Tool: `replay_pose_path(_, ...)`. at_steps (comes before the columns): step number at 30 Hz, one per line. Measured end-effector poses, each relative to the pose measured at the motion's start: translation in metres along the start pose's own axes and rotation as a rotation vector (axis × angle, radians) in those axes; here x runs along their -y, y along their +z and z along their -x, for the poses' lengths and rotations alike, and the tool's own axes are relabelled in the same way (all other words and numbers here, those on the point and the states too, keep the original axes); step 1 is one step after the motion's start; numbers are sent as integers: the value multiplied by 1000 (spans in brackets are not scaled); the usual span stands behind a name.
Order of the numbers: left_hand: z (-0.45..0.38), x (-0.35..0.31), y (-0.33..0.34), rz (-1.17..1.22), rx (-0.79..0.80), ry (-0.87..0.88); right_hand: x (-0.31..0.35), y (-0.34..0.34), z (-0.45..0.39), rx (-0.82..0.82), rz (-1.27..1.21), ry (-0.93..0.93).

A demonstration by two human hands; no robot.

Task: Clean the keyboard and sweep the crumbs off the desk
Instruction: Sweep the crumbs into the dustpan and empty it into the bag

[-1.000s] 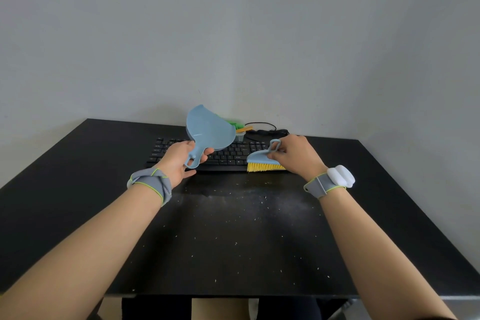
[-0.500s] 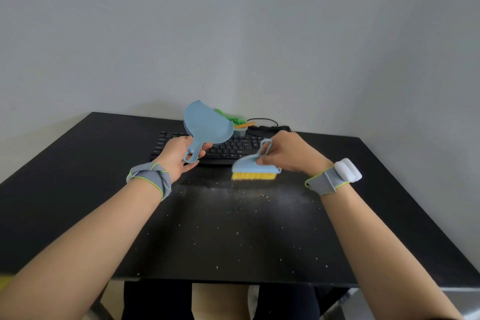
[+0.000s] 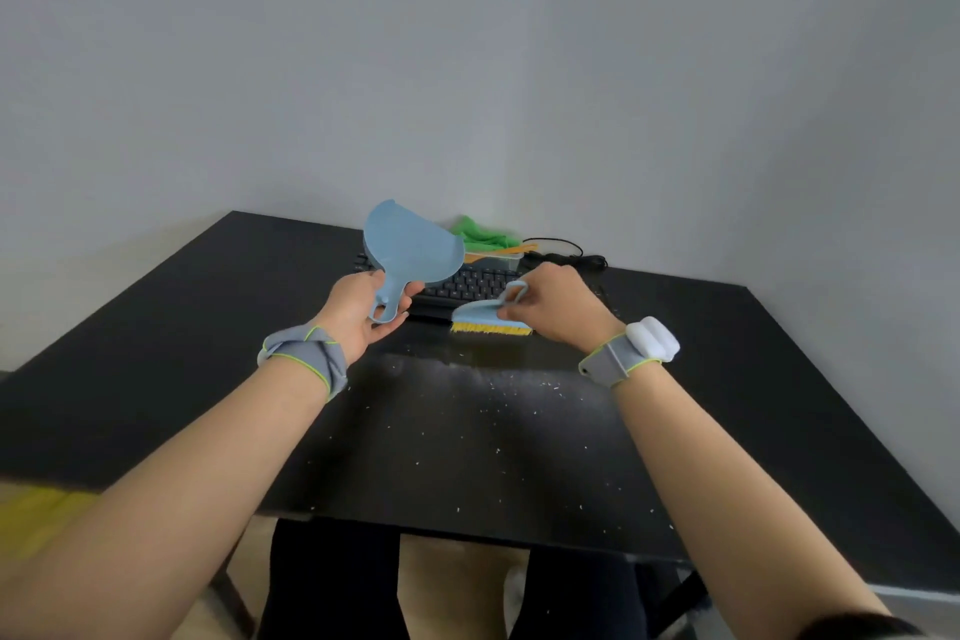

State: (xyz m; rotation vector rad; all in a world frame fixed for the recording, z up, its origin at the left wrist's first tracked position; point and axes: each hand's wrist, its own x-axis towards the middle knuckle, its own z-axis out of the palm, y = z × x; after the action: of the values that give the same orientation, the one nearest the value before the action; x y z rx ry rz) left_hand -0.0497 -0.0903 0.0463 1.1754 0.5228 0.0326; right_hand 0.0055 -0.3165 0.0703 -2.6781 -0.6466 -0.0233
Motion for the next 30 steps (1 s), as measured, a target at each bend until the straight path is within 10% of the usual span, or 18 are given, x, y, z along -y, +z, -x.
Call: replay_pose_path(30,24,4,-88,280,-244,41,87,52,-43,29,-84,-230)
